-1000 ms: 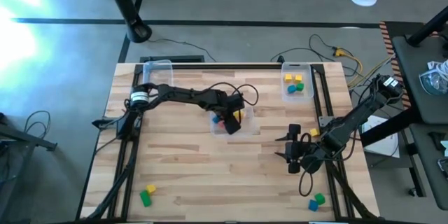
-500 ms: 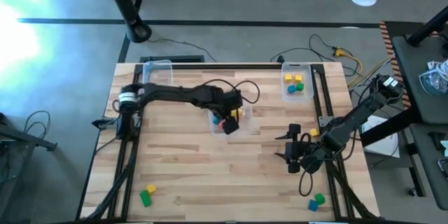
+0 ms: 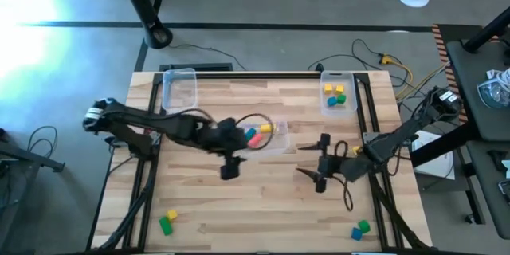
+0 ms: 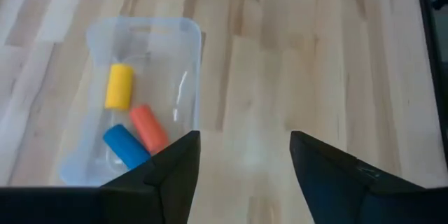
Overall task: Sort blocks by size
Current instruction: Put the green cylindrical block into the center transparent bin
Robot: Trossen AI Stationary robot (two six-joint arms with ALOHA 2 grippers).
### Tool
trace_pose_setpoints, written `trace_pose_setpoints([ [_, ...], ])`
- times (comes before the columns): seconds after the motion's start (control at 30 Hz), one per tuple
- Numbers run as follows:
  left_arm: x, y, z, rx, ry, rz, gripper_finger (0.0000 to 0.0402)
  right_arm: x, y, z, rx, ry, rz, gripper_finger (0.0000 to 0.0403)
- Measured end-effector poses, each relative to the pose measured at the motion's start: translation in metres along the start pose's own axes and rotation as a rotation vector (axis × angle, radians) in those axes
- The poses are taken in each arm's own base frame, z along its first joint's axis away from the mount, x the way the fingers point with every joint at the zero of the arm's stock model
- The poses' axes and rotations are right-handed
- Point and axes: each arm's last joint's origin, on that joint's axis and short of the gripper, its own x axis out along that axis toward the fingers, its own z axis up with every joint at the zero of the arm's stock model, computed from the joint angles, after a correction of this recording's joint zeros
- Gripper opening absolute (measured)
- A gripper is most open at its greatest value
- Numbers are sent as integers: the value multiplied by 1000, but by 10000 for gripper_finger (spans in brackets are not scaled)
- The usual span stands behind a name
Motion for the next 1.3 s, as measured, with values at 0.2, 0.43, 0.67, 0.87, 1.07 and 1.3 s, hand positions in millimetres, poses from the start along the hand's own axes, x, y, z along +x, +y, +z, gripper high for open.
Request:
trace_pose_setpoints([
  [0.2, -16, 10, -51, 1, -127, -50, 201, 38, -26, 14, 24, -161, 12, 302],
  [0.43, -46, 29, -97, 18, -313, -92, 201, 89, -61, 16, 136, -257, -142, 289],
  [0.67, -78, 40, -116, -187, -462, -180, 201, 132, -80, 16, 142, -188, -231, 278],
  [0.87, -99, 41, -112, -382, -483, -275, 201, 141, -88, 15, 147, -176, -258, 271],
  [1.07, -111, 29, -91, -324, -516, -315, 201, 137, -96, 10, 151, -136, -272, 276],
  [1.3, -108, 22, -89, -271, -400, -276, 204, 133, -96, 11, 139, -127, -269, 308],
])
